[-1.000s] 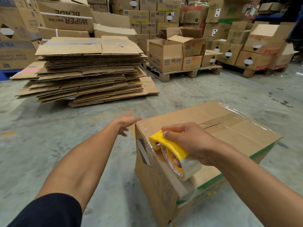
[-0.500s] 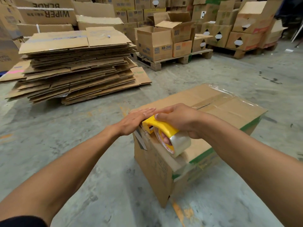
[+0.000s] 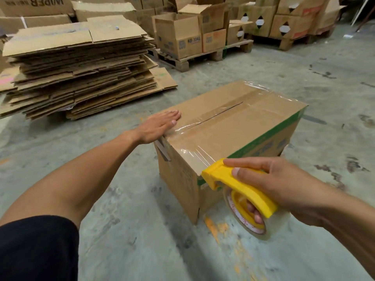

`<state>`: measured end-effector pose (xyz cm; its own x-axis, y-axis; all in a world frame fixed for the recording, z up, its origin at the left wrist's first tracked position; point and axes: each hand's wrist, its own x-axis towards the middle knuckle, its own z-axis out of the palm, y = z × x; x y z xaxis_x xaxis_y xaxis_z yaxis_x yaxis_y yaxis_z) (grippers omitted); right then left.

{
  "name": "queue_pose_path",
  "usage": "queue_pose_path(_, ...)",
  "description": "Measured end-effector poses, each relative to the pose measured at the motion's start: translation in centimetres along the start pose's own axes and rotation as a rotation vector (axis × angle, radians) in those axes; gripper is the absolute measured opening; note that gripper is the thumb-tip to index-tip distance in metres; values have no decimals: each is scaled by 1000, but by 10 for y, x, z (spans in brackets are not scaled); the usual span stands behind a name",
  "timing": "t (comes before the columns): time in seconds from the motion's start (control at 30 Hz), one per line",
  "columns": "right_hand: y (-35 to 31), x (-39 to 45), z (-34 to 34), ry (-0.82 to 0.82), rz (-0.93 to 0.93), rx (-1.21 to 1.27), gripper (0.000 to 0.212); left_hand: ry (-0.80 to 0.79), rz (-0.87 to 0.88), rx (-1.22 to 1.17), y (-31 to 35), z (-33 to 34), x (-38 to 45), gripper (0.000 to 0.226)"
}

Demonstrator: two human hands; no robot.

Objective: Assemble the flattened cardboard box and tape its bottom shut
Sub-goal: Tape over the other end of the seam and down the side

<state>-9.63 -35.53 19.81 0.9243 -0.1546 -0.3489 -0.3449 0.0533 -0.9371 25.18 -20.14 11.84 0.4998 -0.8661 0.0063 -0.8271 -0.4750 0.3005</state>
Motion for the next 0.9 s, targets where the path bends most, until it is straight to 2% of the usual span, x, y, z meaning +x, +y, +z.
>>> queue_pose_path(0.13,6,0,4,13,-34,11,26,-34,-7,102,7,-6,1,81)
queue_pose_path(0.23,13,2,3,29,-50,14,27,-114,-91,179,15,-13,6,62)
queue_pose_path(0.3,18,3,2,25,-64,9,29,-124,-134,242,27,-16,4,58)
queue_pose_path(0.4,24,4,2,16,-70,16,30,-83,-19,223,65,-9,-12,58)
queue_pose_path(0.53,25,5,0,16,-97,23,27,-165,150,93,125,20,-38,58)
queue_pose_path(0.9,31,-15,-7,-6,-70,92,31,-122,135,242,140,37,-41,62)
